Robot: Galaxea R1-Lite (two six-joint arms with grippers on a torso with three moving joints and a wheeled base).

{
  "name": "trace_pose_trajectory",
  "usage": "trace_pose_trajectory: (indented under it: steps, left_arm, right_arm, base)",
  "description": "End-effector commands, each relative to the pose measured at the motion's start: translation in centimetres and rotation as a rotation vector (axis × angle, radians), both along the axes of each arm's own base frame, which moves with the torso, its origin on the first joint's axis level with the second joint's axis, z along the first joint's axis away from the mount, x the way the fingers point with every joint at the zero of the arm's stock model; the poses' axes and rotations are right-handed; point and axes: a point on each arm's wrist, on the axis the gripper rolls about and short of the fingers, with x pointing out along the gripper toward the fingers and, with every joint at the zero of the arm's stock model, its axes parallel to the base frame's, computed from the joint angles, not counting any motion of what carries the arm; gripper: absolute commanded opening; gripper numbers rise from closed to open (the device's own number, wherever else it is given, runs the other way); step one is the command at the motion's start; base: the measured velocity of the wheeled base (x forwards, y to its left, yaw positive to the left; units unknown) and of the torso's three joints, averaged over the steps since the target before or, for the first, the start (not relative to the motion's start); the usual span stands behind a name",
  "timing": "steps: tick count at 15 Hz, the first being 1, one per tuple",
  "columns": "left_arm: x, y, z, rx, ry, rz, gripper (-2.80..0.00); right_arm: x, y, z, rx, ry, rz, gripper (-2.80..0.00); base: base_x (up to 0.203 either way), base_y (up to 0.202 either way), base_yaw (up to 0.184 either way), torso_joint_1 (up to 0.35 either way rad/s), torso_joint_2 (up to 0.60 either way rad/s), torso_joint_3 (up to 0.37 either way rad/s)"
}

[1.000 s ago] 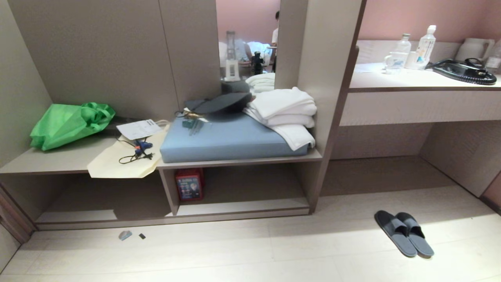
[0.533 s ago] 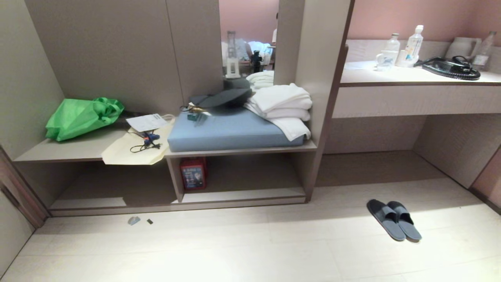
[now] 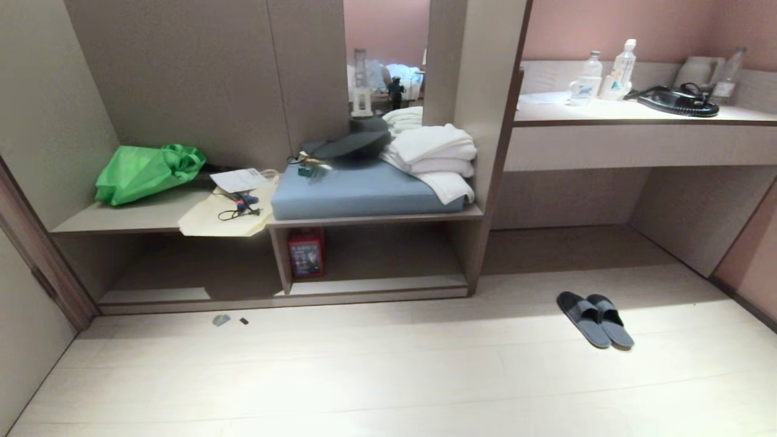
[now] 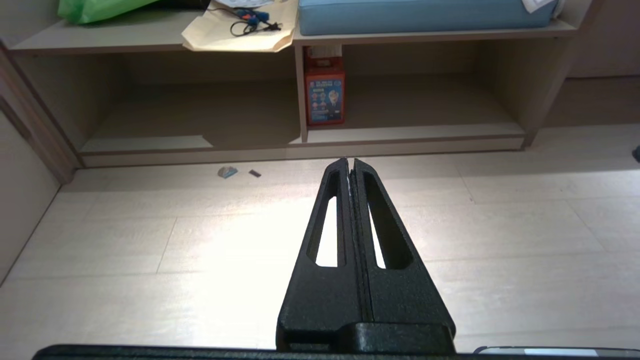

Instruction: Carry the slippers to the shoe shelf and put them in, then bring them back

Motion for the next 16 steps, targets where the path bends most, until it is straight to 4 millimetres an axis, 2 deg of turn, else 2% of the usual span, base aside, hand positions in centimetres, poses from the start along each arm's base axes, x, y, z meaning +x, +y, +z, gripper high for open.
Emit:
trace_pose_trajectory:
  steps: [1, 16]
  left_arm:
    - [0.0, 0.0, 0.0, 0.0, 0.0, 0.0, -2.8]
    - [0.0, 0.0, 0.0, 0.0, 0.0, 0.0, -2.8]
  right_arm:
    - [0.0, 0.0, 0.0, -0.001, -0.001, 0.001, -2.8]
    - [0.0, 0.0, 0.0, -0.001, 0.0, 0.001, -2.8]
  base:
    - [-0.196, 0.0, 0.001, 0.002, 0.0, 0.001]
    - [-0.196, 0.0, 0.0, 0.002, 0.0, 0.003]
